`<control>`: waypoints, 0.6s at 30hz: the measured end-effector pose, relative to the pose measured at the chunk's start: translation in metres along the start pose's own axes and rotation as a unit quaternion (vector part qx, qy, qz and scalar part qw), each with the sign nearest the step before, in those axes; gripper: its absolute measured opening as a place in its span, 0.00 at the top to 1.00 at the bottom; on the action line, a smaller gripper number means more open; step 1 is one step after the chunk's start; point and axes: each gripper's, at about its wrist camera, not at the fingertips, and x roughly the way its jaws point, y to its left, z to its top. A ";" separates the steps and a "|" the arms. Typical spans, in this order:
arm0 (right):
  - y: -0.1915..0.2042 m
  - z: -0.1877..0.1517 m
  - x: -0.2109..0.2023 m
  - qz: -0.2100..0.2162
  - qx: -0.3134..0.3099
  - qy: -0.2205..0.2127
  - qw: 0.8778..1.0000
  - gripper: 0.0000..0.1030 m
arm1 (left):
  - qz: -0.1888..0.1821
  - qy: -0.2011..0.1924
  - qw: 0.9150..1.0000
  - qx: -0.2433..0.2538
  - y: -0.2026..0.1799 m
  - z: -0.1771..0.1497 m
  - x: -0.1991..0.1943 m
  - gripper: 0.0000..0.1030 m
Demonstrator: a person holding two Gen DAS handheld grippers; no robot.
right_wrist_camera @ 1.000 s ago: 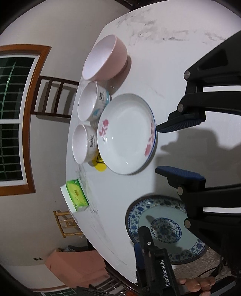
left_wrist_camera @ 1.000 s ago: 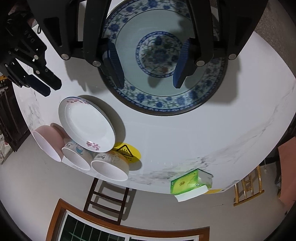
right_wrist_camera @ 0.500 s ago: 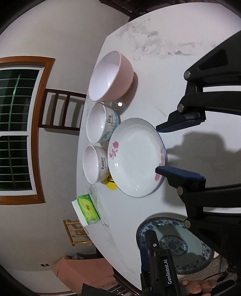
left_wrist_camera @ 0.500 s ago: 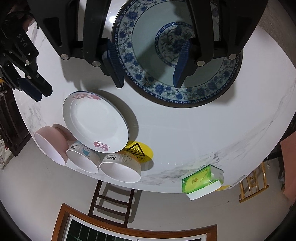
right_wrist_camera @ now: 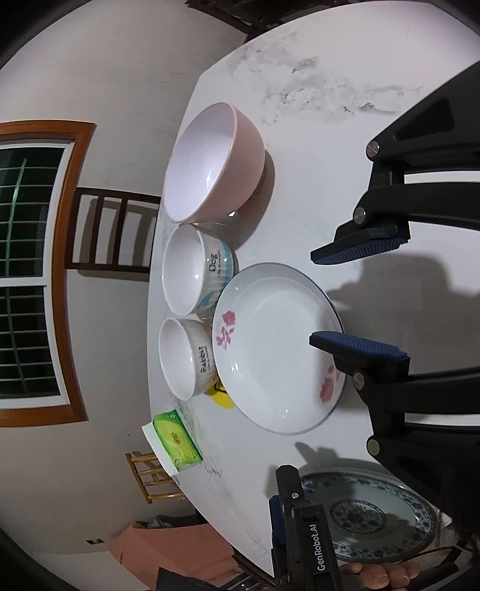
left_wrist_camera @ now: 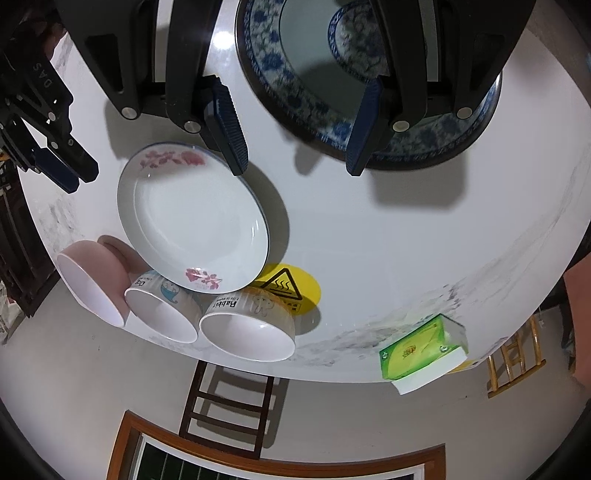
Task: Organize plates and bowls
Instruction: 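Move the left tool toward the white plate with pink flowers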
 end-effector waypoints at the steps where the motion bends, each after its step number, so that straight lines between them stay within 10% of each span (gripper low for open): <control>1: -0.002 0.001 0.003 0.001 0.002 0.002 1.000 0.63 | 0.000 0.003 1.000 0.002 -0.001 0.002 0.003 0.50; 18: -0.040 0.027 0.059 0.051 0.051 0.053 0.996 0.63 | -0.048 0.052 0.997 -0.004 -0.006 0.038 0.053 0.52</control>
